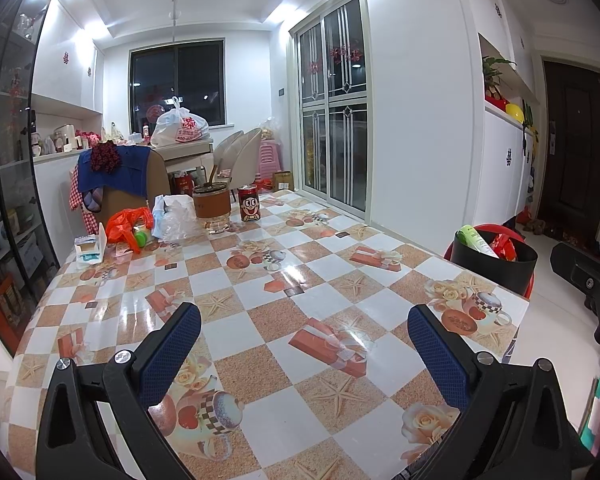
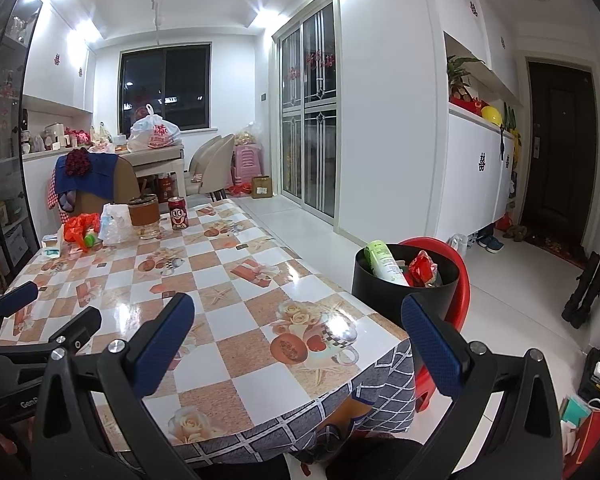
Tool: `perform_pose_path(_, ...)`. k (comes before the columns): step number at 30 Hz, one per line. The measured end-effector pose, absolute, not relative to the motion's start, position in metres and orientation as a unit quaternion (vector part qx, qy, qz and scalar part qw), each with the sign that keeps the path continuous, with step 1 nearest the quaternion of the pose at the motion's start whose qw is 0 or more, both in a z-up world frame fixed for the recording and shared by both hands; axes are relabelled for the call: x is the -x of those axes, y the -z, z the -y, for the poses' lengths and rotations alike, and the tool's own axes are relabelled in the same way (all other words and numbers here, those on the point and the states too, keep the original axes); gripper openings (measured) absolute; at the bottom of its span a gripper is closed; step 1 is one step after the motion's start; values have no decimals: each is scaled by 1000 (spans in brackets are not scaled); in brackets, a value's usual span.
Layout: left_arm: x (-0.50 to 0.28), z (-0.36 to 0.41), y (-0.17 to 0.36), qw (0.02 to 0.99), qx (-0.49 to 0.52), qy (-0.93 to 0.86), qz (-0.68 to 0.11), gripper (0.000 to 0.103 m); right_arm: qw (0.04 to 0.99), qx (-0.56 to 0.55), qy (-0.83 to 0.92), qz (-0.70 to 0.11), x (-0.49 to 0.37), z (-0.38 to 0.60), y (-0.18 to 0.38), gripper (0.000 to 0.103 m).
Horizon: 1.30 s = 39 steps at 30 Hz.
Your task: Collect trash
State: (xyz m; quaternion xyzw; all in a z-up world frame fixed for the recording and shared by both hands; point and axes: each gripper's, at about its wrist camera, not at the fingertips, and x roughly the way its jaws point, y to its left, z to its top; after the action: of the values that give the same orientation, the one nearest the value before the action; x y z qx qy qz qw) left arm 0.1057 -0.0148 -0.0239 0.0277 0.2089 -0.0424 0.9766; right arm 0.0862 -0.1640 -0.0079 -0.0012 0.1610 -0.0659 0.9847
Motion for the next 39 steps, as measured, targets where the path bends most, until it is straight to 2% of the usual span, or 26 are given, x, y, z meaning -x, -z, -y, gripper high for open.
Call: perform_pose_path(39, -105, 15, 24, 977, -28, 42, -209, 103, 985, -2, 64, -163, -86, 161, 9, 103)
